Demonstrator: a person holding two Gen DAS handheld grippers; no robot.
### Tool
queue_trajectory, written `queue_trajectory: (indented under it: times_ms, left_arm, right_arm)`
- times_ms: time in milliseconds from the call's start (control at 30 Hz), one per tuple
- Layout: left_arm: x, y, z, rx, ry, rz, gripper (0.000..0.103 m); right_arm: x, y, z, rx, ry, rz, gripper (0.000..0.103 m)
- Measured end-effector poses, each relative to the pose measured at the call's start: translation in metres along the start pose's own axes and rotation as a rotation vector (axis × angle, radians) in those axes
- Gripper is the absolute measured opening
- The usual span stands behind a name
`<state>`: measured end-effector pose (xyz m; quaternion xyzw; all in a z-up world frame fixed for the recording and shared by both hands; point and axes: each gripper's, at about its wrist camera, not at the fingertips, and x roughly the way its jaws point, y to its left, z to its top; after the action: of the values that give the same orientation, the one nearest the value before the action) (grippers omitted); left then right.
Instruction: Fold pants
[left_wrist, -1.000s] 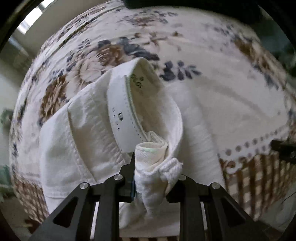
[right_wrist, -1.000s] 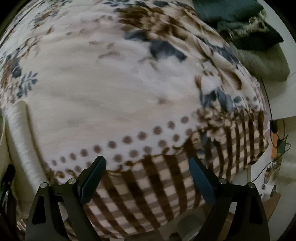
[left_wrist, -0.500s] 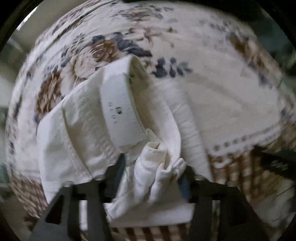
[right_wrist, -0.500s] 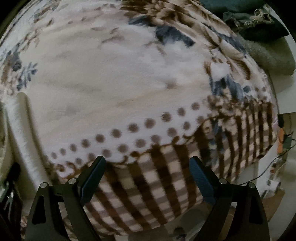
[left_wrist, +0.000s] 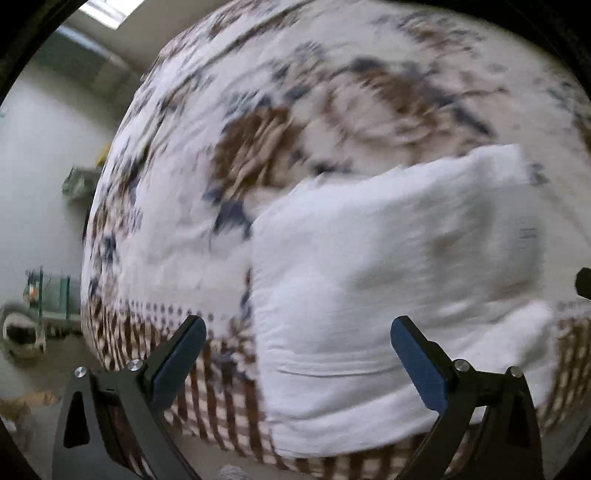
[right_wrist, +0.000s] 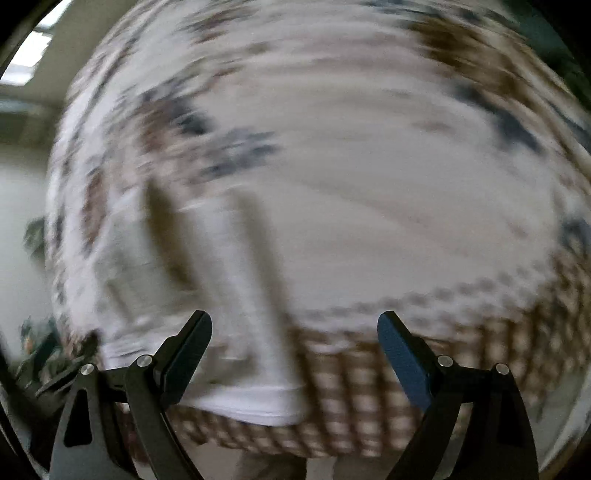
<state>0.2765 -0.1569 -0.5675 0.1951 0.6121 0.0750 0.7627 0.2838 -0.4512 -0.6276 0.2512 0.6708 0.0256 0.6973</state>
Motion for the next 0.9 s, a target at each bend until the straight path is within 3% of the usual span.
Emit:
queue_trajectory:
  times_ms: [133,167,333,367,433,567,667,800,900]
  left_arm:
    - [0.024,0.013,-0.006,-0.037,0.038,0.038,0.102]
    - [0.026,0.015,-0.009,-0.047,0.05,0.033,0.102]
    - [0.034,0.019,-0.012,-0.09,0.082,0.002,0.102]
    - [0.033,0.019,-0.013,-0.098,0.082,-0.006,0.102]
    - [0.03,0.021,-0.012,-0.112,0.086,-0.03,0.102]
    - [0.022,0.029,-0.015,-0.155,0.096,-0.092,0.102]
    - [0.02,0.034,-0.016,-0.164,0.094,-0.093,0.102]
    - [0.024,0.04,-0.017,-0.172,0.105,-0.086,0.102]
    - [0.03,0.044,-0.017,-0.19,0.119,-0.1,0.102]
  right_arm:
    - [0.052,0.039,0.004,-0.056,0.156,0.011,0.092]
    - [0.059,0.044,0.004,-0.062,0.16,-0.005,0.092]
    - [0.051,0.06,-0.011,-0.148,0.047,-0.132,0.036]
    - [0.044,0.063,-0.015,-0.167,0.033,-0.137,0.021]
    - [0.024,0.056,-0.022,-0.186,0.001,-0.16,0.005]
    - [-0.015,0.039,-0.03,-0.168,-0.027,-0.136,0.003]
    - [-0.021,0.008,-0.035,-0.025,0.054,-0.018,0.003]
    - [-0.033,-0.019,-0.039,0.03,0.015,-0.103,0.0]
    - [-0.026,-0.05,-0.03,0.219,0.045,0.144,0.004]
